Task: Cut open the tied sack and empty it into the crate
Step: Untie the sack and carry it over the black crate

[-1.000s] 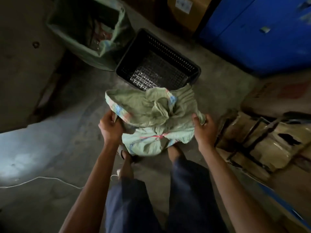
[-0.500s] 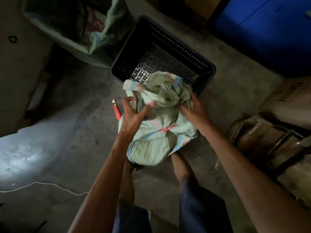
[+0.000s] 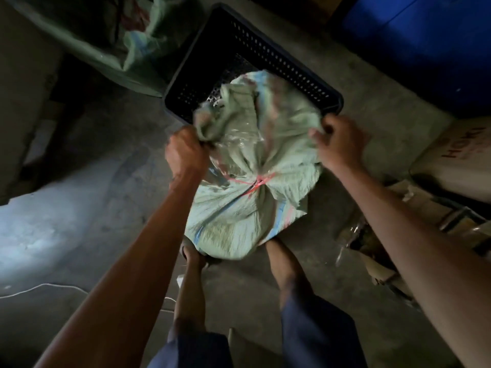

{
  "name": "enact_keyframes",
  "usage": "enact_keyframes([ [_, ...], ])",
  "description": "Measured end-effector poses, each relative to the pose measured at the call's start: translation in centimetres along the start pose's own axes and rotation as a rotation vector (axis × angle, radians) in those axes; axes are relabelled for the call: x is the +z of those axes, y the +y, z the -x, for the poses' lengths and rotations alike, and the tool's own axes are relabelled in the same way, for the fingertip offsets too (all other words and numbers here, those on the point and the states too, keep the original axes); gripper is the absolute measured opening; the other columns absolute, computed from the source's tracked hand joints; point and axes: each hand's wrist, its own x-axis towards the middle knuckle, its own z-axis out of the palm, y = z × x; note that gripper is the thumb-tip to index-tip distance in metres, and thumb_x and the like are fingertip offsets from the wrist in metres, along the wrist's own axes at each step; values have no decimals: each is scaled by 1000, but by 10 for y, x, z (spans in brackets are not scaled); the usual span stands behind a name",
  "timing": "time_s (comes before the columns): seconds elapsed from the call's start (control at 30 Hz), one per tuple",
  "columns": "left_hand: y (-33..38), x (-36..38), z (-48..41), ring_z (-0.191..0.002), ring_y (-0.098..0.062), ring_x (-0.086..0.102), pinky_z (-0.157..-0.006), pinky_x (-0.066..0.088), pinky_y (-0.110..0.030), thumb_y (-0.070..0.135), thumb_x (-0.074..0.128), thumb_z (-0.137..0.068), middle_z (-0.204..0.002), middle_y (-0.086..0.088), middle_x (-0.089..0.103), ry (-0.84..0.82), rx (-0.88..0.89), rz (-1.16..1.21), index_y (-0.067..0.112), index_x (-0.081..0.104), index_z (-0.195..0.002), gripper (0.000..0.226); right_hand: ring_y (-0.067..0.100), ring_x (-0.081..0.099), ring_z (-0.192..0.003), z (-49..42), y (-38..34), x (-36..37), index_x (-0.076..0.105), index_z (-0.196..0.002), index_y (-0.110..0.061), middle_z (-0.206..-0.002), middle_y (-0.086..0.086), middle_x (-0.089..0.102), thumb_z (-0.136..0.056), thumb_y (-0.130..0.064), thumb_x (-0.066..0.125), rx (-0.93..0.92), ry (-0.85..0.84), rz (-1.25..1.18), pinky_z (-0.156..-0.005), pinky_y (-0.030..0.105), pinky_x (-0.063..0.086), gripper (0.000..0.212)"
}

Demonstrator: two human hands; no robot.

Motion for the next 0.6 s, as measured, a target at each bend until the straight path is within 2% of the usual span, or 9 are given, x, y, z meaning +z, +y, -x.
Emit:
enact_keyframes([
  [0.1, -30, -13, -29, -124, -43, 59, -99, 49, -46, 30, 67, -91, -132, -29, 61, -80, -247, 0, 1, 62, -129, 49, 34, 64, -113, -12, 39, -20, 70, -110, -22, -114, 10, 72, -81, -65, 66, 188, -69, -50, -107, 53, 43, 52],
  [0.13, -39, -12, -36, -126, -43, 58, -100, 48, -46, 34, 70, -89, -134, -29, 60, -140, -250, 28, 2, 61, -131, 53, 31, 66, -110, -10, 47, -24, 71, -112, -20, -112, 9, 73, -81, -64, 68, 186, -125, -63, -104, 48, 47, 54],
  [0.2, -45, -6, -37, -119, -41, 64, -97, 54, -48, 47, 75, -79, -127, -26, 66, -258, -219, 174, 8, 66, -126, 61, 24, 64, -90, -9, 50, -26, 72, -104, -10, -95, 8, 70, -87, -50, 72, 125, -169, -86, -84, 34, 50, 44],
  [0.27, -53, 14, -40, -104, -32, 71, -86, 60, -52, 60, 77, -67, -113, -16, 73, -252, -267, 434, 16, 72, -113, 63, 20, 58, -79, -9, 39, -21, 70, -93, -7, -82, 4, 63, -89, -46, 69, 84, -125, -171, -71, 32, 45, 40],
  [0.3, -47, 21, -37, -98, -27, 72, -81, 61, -47, 58, 77, -72, -108, -11, 73, -243, -281, 520, 19, 73, -111, 55, 19, 59, -78, -10, 34, -17, 70, -93, -7, -81, 3, 63, -89, -47, 67, 98, -91, -218, -70, 33, 46, 41],
  [0.4, -17, 33, -29, -88, -19, 66, -63, 58, -27, 40, 67, -93, -105, -4, 68, -229, -270, 690, 16, 67, -121, 36, 23, 69, -92, -21, 22, 1, 69, -102, -8, -93, 4, 71, -91, -41, 64, 135, -70, -326, -81, 35, 53, 34],
  [0.47, -7, 48, -35, -86, -21, 64, -57, 52, -22, 30, 63, -97, -98, -3, 65, -251, -303, 785, 17, 63, -119, 25, 25, 71, -101, -30, 8, 12, 65, -120, -12, -103, 4, 73, -94, -33, 66, 139, -117, -399, -91, 36, 56, 34],
  [0.53, 1, 59, -42, -97, -26, 68, -65, 53, -23, 20, 63, -97, -109, -5, 68, -241, -311, 846, 20, 52, -138, 43, 20, 68, -110, -41, -8, 19, 43, -150, -18, -117, 3, 71, -95, -29, 67, 160, -220, -535, -95, 28, 54, 61],
  [0.6, 7, 67, -45, -123, -33, 61, -88, 55, -31, 15, 64, -95, -144, -15, 55, -233, -247, 782, 22, 27, -156, 73, 15, 58, -126, -49, -16, 27, 19, -161, -20, -139, 0, 59, -95, -26, 68, 163, -305, -567, -95, 14, 47, 82],
])
